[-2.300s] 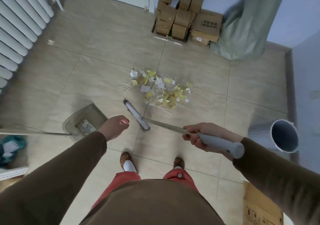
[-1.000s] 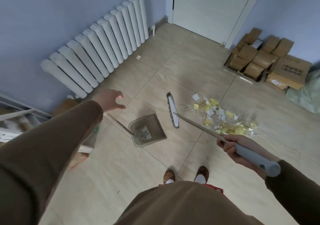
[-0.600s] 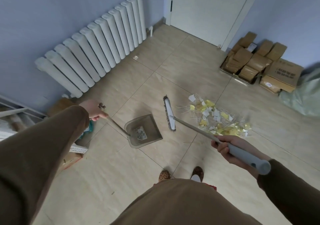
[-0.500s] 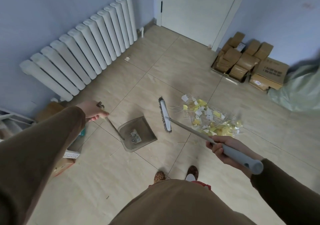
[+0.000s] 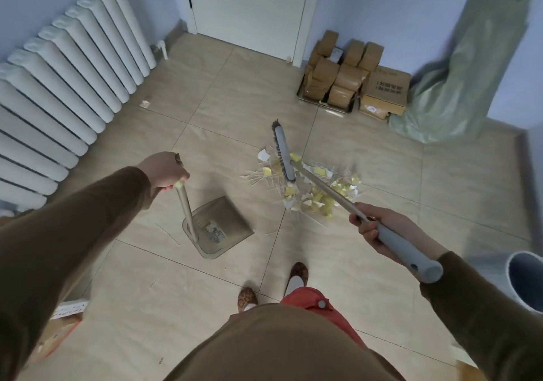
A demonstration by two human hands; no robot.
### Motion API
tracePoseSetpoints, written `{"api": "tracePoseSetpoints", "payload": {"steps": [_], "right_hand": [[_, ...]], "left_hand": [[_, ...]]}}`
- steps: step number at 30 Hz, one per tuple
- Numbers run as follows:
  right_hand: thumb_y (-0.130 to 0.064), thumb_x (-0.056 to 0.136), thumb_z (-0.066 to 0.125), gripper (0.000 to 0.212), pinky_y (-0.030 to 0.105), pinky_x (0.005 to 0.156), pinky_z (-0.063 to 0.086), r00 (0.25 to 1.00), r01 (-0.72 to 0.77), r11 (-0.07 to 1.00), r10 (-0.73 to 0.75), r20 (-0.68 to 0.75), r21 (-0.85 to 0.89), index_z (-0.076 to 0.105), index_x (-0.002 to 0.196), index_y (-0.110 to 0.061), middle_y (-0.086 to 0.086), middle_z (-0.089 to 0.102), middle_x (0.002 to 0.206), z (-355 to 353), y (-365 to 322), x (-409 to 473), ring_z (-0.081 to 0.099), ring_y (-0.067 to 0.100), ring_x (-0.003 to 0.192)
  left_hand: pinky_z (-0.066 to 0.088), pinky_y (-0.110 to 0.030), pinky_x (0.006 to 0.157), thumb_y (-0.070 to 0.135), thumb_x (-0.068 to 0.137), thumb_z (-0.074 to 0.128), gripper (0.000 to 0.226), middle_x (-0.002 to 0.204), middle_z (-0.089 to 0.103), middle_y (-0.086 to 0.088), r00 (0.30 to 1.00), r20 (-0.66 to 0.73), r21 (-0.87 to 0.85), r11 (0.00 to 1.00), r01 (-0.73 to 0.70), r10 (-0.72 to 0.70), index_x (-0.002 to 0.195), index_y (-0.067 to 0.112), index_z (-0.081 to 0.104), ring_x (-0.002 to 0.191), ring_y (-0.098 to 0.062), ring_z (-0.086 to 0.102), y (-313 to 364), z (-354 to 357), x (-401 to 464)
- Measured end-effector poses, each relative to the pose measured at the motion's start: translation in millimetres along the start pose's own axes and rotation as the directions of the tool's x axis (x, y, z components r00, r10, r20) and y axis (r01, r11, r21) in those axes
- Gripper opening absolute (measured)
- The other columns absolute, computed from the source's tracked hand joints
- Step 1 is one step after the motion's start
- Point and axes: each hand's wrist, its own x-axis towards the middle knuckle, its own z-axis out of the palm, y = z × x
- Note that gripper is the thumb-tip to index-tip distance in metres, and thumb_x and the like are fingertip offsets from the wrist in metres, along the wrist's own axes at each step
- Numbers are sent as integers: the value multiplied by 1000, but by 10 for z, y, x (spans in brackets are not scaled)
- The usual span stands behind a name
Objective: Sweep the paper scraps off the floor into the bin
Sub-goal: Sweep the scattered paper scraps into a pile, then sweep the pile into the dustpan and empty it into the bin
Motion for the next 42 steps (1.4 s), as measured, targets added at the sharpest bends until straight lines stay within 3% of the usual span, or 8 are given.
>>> {"api": "tracePoseSetpoints", "payload": {"steps": [7,10,14,17,21,25,33,42], "right_hand": [[-1,94,57,49,22,41,47,963,189,902,-248,-107,-389,47,139,-18,13,64,91,-177,-465,449,52,10,46],[-6,98,53,47,27,48,51,980,125,848,-188,-71,-514,44,136,-32,13,66,103,-290,-720,851,58,17,59],[-5,96,35,36,28,44,44,937,35,433,-327,-120,-901,53,126,-14,11,55,77,-248,-1248,1709,48,21,51],[-1,95,37,35,31,45,46,943,17,208,-327,-53,-978,54,125,-5,12,60,77,-37,-1638,2316,56,25,56],[-2,92,50,35,32,63,49,961,25,-3,-275,24,-1000,60,125,3,11,64,95,261,-1973,2898,61,27,77],[-5,95,49,36,30,58,48,974,-7,-263,-221,53,-965,56,129,1,10,62,92,327,-1982,3091,57,24,74],[-10,96,37,55,35,87,54,953,-82,-718,-259,156,-691,47,145,-32,4,64,126,-686,-2397,2463,64,26,107],[-9,99,32,60,28,64,43,910,-306,-882,-382,162,-357,34,151,-41,1,64,112,-1404,-2368,1183,59,21,81]], "left_hand": [[47,-32,57,17,88,63,26,68,68,-21,997,44,-17,998,-55,56,92,-8,67,56,-26,58,579,173,306],[47,-31,56,18,87,62,20,69,66,-18,997,66,-12,999,-44,45,94,-1,66,56,-26,57,834,271,381],[46,-31,53,19,84,62,15,70,62,-12,997,74,-28,1000,10,-8,94,8,62,55,-23,56,1133,400,445],[45,-29,52,20,83,62,12,71,61,-10,997,56,-52,997,57,-54,91,11,61,55,-23,56,1343,414,525],[46,-27,51,22,84,62,10,77,65,-14,993,62,-18,995,100,-99,90,14,64,55,-23,58,1534,392,622],[44,-25,48,25,86,63,9,82,70,-16,992,64,21,994,108,-109,90,17,65,52,-21,59,1626,414,660],[44,-27,49,24,87,64,10,72,64,-12,991,110,72,995,65,-73,89,14,65,52,-21,58,1707,458,566],[39,-32,56,21,79,59,16,59,55,-12,996,79,0,999,-34,34,72,7,54,50,-24,49,1677,687,322]]}}
